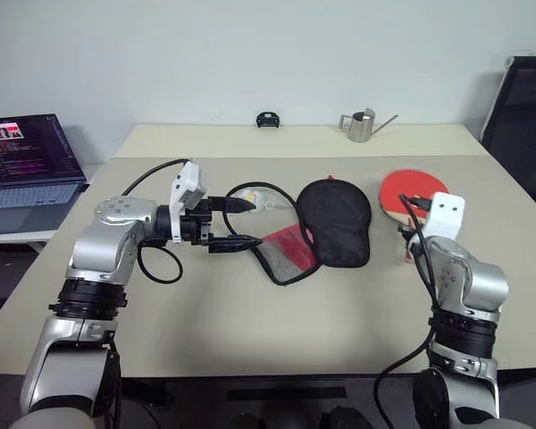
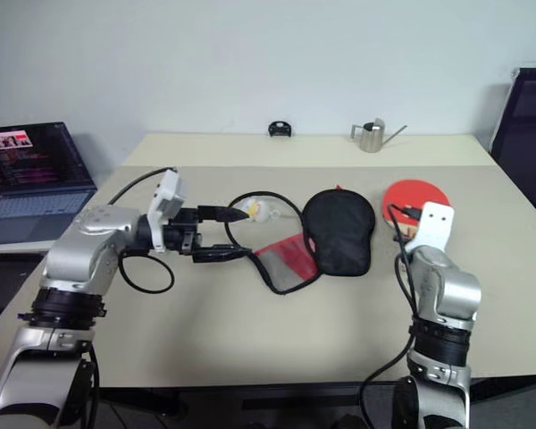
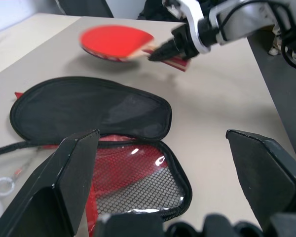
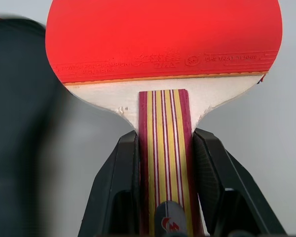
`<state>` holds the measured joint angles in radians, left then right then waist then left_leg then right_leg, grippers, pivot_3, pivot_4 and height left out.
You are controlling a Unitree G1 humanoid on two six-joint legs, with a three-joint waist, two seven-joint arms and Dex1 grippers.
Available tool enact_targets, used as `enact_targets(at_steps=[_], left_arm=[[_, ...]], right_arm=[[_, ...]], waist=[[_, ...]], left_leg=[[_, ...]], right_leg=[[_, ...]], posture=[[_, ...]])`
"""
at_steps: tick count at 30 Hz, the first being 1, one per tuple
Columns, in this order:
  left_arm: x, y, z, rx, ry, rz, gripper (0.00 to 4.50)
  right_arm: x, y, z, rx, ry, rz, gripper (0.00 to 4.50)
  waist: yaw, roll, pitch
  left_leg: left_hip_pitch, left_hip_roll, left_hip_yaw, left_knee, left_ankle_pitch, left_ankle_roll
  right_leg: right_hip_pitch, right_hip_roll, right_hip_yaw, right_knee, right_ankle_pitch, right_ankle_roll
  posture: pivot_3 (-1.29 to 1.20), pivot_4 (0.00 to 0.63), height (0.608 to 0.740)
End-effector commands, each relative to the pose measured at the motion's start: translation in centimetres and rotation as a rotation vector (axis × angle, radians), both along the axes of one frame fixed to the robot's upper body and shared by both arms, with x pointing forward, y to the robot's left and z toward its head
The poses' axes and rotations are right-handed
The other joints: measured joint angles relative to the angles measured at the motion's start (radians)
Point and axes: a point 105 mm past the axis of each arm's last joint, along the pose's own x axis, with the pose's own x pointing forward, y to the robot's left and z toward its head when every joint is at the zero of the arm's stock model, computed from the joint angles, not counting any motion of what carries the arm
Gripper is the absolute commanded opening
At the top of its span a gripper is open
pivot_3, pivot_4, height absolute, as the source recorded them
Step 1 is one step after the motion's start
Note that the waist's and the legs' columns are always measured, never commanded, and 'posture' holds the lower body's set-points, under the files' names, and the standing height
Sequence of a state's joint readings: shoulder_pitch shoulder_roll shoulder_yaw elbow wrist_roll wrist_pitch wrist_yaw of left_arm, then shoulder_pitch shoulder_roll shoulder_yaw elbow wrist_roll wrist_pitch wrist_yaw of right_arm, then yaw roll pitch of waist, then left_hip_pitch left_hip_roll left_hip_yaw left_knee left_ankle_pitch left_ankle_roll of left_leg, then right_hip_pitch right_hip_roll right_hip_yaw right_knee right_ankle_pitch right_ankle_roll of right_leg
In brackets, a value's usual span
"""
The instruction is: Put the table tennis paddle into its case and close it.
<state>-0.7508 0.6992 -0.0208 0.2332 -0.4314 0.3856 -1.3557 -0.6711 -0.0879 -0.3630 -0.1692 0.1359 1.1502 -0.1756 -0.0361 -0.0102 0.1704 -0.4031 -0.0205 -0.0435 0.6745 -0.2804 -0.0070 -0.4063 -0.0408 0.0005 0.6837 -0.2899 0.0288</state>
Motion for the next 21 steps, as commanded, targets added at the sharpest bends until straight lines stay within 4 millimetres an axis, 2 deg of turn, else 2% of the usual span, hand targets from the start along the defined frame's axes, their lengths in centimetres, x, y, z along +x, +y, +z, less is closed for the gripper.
enact_targets(at_steps=[1,5,12,16,21], left_arm=[[-0.1,0.9,1.6,-0.037,-0.064,0.039,4.50],[-0.3,0.8,1.3,-0.044,-0.059,0.041,4.50],[-0.4,0.6,1.1,-0.048,-0.057,0.044,4.50],[-0.4,0.6,1.1,-0.048,-0.057,0.045,4.50],[-0.5,0.5,0.9,-0.048,-0.057,0.044,4.50]], right_arm=[[0.4,2.1,3.5,0.006,-0.112,0.058,1.15],[1.2,4.8,4.0,0.025,-0.121,0.131,1.15],[2.2,8.6,2.9,0.035,-0.094,0.223,1.15],[2.6,9.7,1.8,0.031,-0.071,0.249,1.15],[3.3,9.9,0.1,0.004,-0.041,0.252,1.14]], waist=[[0.001,0.000,0.000],[0.002,0.000,0.000],[0.001,0.000,0.000],[0.000,0.000,0.000],[-0.002,0.000,0.000]], left_leg=[[0.000,0.000,0.000,0.000,0.000,0.000],[0.000,-0.001,0.001,0.000,0.000,0.000],[0.000,-0.001,0.001,0.000,0.000,0.000],[0.000,-0.001,0.001,0.000,0.000,0.000],[0.000,-0.001,0.002,0.000,0.000,0.000]], right_leg=[[0.000,0.000,0.000,0.000,0.000,0.000],[0.000,0.000,0.000,-0.001,0.000,0.000],[0.000,0.000,0.001,-0.001,0.000,0.000],[0.000,0.000,0.001,-0.001,0.000,0.000],[0.000,0.000,0.001,0.000,0.000,0.000]], posture=[[0.00,0.150,0.740],[0.00,0.150,0.740],[0.00,0.150,0.740],[0.00,0.150,0.740],[0.00,0.150,0.740]])
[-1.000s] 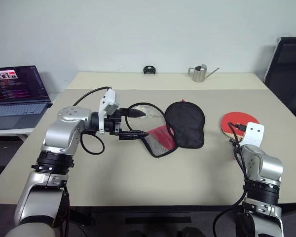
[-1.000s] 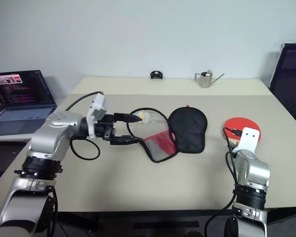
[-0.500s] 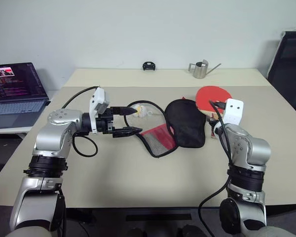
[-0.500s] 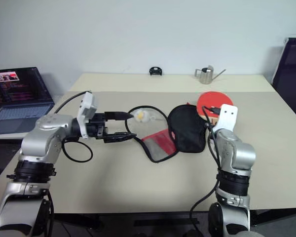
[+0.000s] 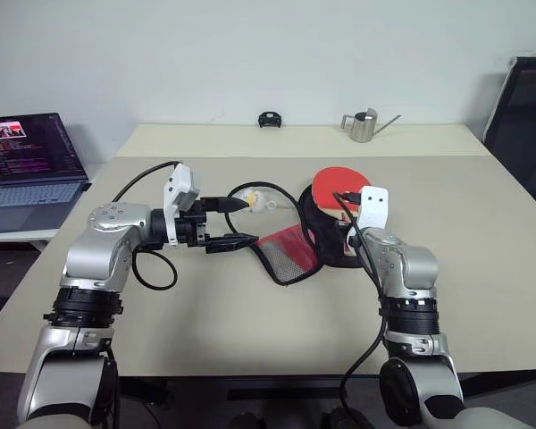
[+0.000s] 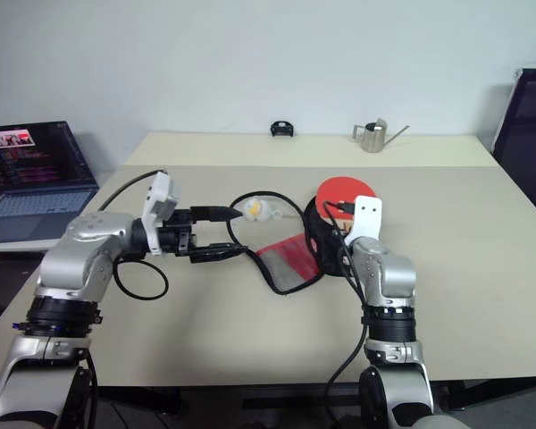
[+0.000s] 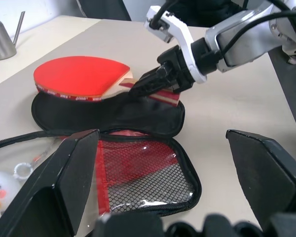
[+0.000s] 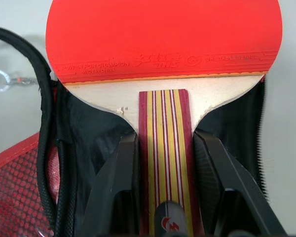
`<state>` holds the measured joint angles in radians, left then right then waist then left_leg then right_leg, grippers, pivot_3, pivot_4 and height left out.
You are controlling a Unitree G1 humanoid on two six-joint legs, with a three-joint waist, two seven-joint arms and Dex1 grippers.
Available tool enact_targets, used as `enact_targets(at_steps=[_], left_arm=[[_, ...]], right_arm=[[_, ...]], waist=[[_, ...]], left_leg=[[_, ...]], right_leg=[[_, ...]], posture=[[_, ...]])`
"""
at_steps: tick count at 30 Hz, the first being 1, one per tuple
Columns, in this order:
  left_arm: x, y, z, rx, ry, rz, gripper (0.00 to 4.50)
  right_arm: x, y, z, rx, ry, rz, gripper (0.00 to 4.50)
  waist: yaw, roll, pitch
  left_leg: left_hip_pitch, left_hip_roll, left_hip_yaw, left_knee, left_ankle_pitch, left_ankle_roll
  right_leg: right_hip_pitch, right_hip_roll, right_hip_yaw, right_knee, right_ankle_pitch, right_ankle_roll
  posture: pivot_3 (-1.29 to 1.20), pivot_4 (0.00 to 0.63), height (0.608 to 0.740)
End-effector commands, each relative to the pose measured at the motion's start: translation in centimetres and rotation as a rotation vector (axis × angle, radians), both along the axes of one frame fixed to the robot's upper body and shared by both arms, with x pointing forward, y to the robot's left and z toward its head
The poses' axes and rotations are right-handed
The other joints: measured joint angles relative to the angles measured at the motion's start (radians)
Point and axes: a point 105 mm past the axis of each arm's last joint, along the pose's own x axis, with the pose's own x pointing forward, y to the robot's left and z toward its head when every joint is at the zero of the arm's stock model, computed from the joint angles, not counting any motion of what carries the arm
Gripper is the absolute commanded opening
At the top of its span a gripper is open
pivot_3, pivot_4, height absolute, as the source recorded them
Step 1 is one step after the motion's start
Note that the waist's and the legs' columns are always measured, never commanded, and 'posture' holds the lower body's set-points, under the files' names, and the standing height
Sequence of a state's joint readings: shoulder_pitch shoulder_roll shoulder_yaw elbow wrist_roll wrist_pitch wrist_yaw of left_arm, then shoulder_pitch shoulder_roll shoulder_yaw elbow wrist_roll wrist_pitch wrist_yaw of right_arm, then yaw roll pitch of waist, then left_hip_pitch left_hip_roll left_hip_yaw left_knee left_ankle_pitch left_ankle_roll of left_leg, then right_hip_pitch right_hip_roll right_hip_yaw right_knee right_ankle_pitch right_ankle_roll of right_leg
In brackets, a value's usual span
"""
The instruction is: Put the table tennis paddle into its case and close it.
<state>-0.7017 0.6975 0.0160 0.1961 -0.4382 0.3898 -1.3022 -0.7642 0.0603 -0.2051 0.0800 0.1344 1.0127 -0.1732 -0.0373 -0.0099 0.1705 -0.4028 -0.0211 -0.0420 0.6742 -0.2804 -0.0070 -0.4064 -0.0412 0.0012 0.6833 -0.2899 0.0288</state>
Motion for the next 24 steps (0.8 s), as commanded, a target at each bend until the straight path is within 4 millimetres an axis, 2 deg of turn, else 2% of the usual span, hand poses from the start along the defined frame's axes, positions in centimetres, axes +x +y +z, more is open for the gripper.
enact_targets(at_steps=[1,9,17,24], left_arm=[[-0.5,-0.2,1.2,-0.019,-0.047,-0.017,4.50],[-0.5,-0.3,1.3,-0.020,-0.050,-0.017,4.50],[-0.5,-0.5,1.5,-0.020,-0.050,-0.017,4.50],[-0.5,-0.6,1.5,-0.019,-0.050,-0.017,4.50]], right_arm=[[0.9,0.5,1.3,-0.023,-0.079,0.012,1.14],[1.1,1.2,-0.3,-0.053,-0.057,0.039,1.14],[0.9,1.7,-1.0,-0.072,-0.029,0.061,1.14],[0.7,1.0,-1.7,-0.047,0.007,0.007,1.14]], waist=[[-0.001,0.000,0.000],[-0.007,0.000,0.000],[-0.009,0.000,0.000],[-0.009,0.000,0.000]], left_leg=[[0.000,0.000,0.000,0.000,0.000,0.000],[0.000,0.000,0.001,0.000,0.000,0.000],[0.000,0.000,0.001,0.000,0.000,0.000],[0.001,0.000,0.001,0.000,0.000,0.000]], right_leg=[[0.000,0.000,0.000,0.000,0.000,0.000],[0.000,0.000,0.001,0.000,0.000,0.000],[0.000,0.000,0.001,0.001,0.000,0.000],[0.000,0.000,0.001,0.001,0.000,0.000]], posture=[[0.00,0.150,0.740],[0.00,0.150,0.740],[0.00,0.150,0.740],[0.00,0.150,0.740]])
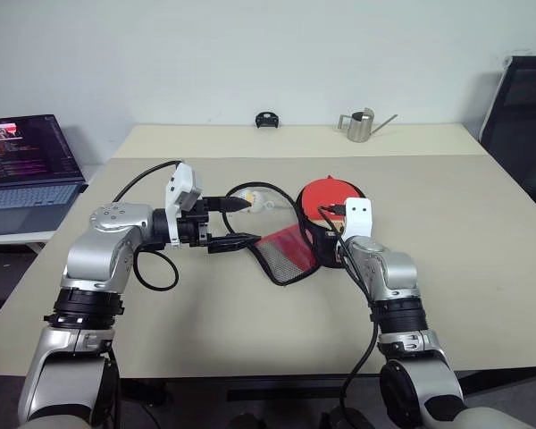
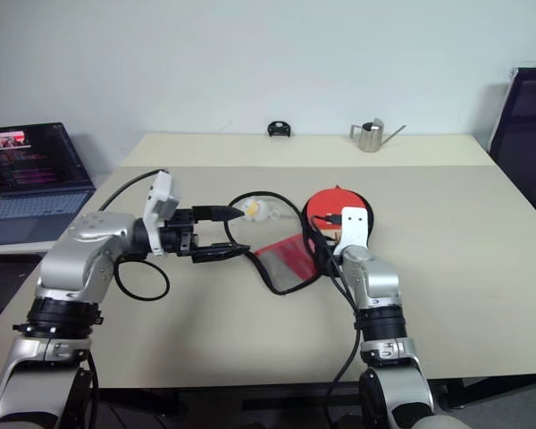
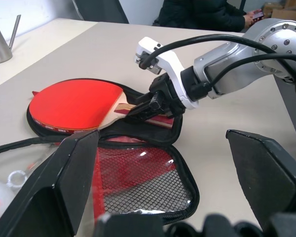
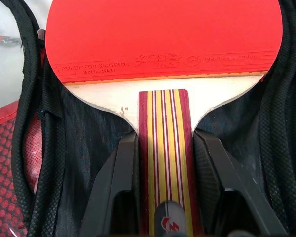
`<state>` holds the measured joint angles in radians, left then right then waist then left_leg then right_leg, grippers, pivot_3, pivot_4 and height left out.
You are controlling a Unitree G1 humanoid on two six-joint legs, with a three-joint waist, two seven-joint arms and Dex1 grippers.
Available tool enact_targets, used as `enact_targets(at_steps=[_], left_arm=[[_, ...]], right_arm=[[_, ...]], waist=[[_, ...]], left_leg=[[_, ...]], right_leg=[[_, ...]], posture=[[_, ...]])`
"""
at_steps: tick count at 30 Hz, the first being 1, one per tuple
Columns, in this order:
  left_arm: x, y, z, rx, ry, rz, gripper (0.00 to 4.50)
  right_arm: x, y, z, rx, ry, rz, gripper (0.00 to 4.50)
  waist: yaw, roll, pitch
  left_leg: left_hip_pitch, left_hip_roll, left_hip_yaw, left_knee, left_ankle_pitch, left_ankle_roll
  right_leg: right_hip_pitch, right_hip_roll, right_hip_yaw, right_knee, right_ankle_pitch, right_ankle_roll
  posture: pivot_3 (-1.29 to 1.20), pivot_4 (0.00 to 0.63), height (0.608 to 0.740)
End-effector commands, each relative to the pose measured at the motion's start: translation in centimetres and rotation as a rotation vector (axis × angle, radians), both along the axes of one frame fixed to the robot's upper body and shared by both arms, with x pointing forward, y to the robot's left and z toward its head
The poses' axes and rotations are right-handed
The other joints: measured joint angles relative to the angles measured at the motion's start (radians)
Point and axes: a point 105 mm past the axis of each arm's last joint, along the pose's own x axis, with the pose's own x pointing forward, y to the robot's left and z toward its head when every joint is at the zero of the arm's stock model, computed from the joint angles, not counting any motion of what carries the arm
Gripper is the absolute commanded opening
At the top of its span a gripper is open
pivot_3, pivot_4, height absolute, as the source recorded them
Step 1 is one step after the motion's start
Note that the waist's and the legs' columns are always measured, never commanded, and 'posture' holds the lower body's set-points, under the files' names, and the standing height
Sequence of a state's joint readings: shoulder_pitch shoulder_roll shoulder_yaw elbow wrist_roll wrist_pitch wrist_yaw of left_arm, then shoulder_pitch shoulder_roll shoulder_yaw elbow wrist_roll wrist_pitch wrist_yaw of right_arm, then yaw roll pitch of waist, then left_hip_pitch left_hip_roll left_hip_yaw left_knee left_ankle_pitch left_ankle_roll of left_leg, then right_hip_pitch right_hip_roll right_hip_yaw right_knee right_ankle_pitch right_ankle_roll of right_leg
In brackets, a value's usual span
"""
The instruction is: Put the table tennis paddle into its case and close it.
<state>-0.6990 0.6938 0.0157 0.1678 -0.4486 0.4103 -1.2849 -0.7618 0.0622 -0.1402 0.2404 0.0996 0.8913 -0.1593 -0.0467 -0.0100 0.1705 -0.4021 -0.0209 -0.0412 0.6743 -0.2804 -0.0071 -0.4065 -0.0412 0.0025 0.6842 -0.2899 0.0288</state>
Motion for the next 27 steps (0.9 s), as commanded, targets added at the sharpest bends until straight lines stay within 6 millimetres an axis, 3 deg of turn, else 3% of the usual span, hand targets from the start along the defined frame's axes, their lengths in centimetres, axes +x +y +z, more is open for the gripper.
enact_targets(at_steps=[1,9,14,19,27], left_arm=[[-0.4,-0.2,1.3,-0.012,-0.047,-0.015,4.50],[-0.3,-0.3,1.3,-0.011,-0.048,-0.017,4.50],[-0.3,-0.4,1.3,-0.010,-0.047,-0.018,4.50],[-0.3,-0.4,1.3,-0.010,-0.045,-0.015,4.50],[-0.2,0.5,1.1,-0.016,-0.043,0.032,4.50]], right_arm=[[0.0,-0.4,0.7,0.014,-0.023,-0.030,1.14],[-0.3,-0.2,0.3,0.024,-0.006,-0.025,1.14],[-0.4,-0.2,0.3,0.035,-0.006,-0.036,2.66],[-0.4,0.2,1.1,0.043,-0.041,-0.028,4.45],[-2.5,1.4,5.4,0.037,-0.186,0.110,4.48]], waist=[[0.000,0.000,0.000],[0.000,0.000,0.000],[0.000,0.000,0.000],[0.000,0.000,0.000],[-0.002,0.000,0.000]], left_leg=[[0.000,0.000,0.000,0.000,0.000,0.000],[0.000,0.000,0.000,0.000,0.000,0.000],[0.001,0.000,0.000,0.000,0.000,0.000],[0.002,0.000,0.002,0.001,0.000,0.000],[0.002,0.000,0.002,0.002,0.000,0.000]], right_leg=[[0.000,0.000,0.000,0.000,0.000,0.000],[0.000,0.000,0.000,0.000,0.000,0.000],[0.000,0.000,0.001,0.001,0.000,0.000],[0.000,0.000,0.003,0.004,0.000,0.000],[-0.001,0.000,0.003,0.006,0.000,0.000]], posture=[[0.00,0.150,0.740],[0.00,0.150,0.740],[0.00,0.150,0.740],[0.00,0.150,0.740],[0.00,0.150,0.740]])
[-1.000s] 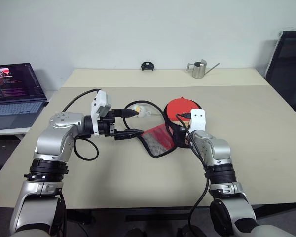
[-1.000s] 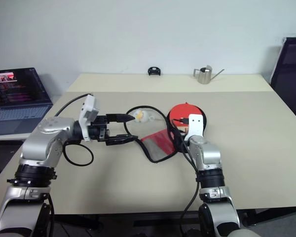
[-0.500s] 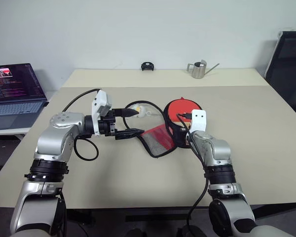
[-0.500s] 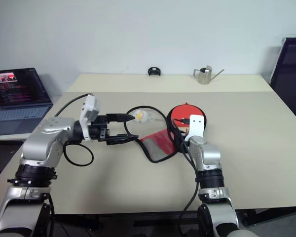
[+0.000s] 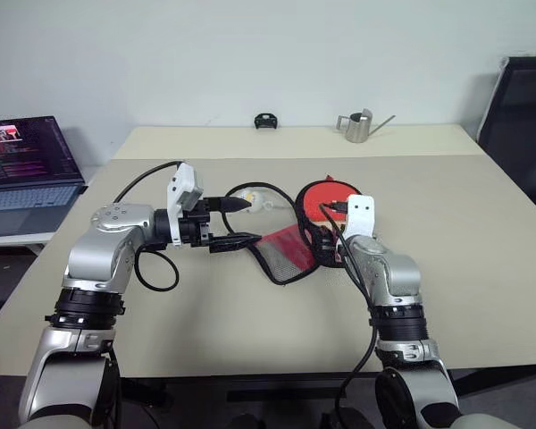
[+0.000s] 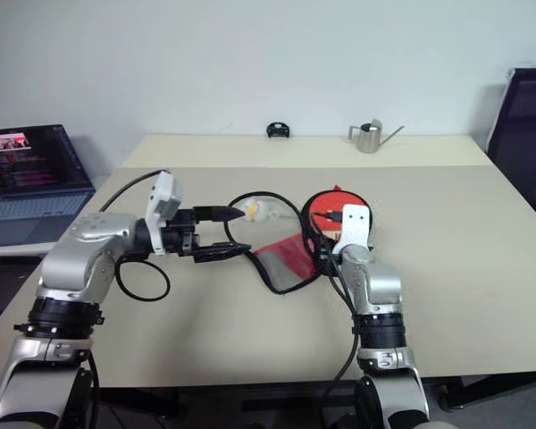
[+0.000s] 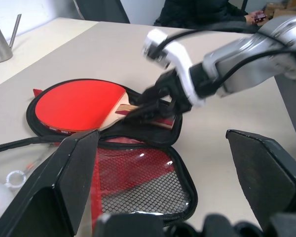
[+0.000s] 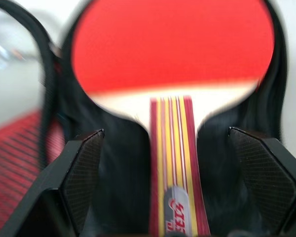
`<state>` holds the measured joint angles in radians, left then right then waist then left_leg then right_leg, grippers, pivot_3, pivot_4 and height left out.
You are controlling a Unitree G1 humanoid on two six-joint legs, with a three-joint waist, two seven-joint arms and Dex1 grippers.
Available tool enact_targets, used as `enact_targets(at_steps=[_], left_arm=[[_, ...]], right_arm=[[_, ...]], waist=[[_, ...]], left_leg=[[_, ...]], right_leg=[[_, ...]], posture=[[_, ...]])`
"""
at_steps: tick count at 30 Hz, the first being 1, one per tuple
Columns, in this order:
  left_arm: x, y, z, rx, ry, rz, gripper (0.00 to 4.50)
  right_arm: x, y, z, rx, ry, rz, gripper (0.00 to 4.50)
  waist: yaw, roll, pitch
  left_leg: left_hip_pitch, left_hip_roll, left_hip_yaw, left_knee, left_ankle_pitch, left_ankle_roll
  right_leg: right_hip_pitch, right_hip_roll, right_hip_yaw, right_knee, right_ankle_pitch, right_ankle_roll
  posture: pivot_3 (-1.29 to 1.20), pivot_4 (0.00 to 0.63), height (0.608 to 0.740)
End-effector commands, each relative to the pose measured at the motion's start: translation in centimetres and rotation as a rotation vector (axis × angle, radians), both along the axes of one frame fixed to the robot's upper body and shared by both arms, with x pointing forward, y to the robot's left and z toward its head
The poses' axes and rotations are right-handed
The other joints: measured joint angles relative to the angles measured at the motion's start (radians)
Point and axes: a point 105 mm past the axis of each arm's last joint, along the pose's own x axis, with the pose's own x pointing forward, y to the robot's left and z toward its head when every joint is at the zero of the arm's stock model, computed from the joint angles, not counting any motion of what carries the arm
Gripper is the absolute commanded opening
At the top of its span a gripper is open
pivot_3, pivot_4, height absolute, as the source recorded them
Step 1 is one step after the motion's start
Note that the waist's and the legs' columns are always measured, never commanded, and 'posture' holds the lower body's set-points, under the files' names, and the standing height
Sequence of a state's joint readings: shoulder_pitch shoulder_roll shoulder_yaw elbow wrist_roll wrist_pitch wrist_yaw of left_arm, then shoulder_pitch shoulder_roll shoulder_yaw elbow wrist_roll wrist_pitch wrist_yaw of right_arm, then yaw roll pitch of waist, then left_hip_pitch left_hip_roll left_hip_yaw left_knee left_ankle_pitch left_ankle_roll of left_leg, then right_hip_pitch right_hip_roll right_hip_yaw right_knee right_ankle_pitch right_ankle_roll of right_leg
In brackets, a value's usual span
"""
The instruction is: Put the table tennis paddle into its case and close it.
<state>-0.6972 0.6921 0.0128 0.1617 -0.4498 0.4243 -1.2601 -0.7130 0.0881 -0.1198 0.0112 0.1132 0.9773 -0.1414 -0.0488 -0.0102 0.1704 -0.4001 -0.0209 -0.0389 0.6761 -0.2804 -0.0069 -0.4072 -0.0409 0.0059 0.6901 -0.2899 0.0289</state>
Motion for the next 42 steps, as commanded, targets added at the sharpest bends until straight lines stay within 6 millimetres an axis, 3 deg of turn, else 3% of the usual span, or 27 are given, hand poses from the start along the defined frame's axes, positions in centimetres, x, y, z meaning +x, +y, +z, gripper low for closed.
enact_targets(at_steps=[1,7,12,21,28,36,42], left_arm=[[-0.4,0.6,1.1,-0.012,-0.049,0.012,4.50],[-0.2,1.1,0.9,-0.020,-0.045,0.047,4.50],[1.9,2.4,-0.5,0.010,-0.040,0.210,4.50],[4.3,4.2,-2.7,0.039,-0.001,0.409,4.50],[5.0,5.1,-4.3,0.065,0.045,0.495,4.50],[7.3,7.7,-6.9,0.147,0.041,0.735,4.50],[9.0,7.1,-8.6,0.167,0.049,0.799,4.50]], right_arm=[[-1.4,0.4,2.7,-0.008,-0.101,0.078,4.48],[-2.6,-2.0,4.5,-0.103,-0.233,0.146,4.48],[-5.4,-2.2,5.4,-0.059,-0.222,0.453,4.48],[-9.1,-3.6,8.1,-0.084,-0.208,0.767,4.48],[-9.4,-4.5,9.2,-0.143,-0.221,0.814,4.48],[-8.8,-5.3,9.7,-0.166,-0.244,0.778,4.48],[-8.7,-5.3,9.5,-0.166,-0.244,0.778,4.48]], waist=[[-0.001,0.000,0.000],[0.002,0.000,0.000],[0.005,0.000,0.000],[0.010,-0.001,0.000],[0.016,-0.001,0.000],[0.019,-0.002,0.001],[0.023,-0.004,0.002]], left_leg=[[0.000,0.000,0.000,0.000,0.000,0.000],[0.000,0.000,0.000,0.000,0.000,0.000],[0.000,0.000,0.000,0.000,0.000,0.000],[0.000,0.000,0.000,0.000,0.000,0.001],[0.000,0.000,0.000,0.001,0.000,0.001],[-0.001,0.000,0.000,0.001,0.000,0.001],[-0.001,-0.001,0.000,0.001,0.000,0.000]], right_leg=[[0.000,0.000,0.000,0.000,0.000,0.000],[0.000,0.000,0.000,0.000,0.000,0.000],[0.000,0.000,0.000,0.000,0.000,0.000],[0.001,0.000,0.000,-0.001,0.000,0.000],[0.001,-0.001,-0.001,-0.002,0.000,0.000],[0.001,-0.002,-0.001,-0.002,0.000,0.000],[0.001,-0.004,-0.002,-0.002,0.000,0.000]], posture=[[0.00,0.150,0.740],[0.00,0.150,0.740],[0.00,0.150,0.740],[0.00,0.150,0.740],[0.00,0.150,0.740],[0.00,0.150,0.740],[0.00,0.150,0.740]])
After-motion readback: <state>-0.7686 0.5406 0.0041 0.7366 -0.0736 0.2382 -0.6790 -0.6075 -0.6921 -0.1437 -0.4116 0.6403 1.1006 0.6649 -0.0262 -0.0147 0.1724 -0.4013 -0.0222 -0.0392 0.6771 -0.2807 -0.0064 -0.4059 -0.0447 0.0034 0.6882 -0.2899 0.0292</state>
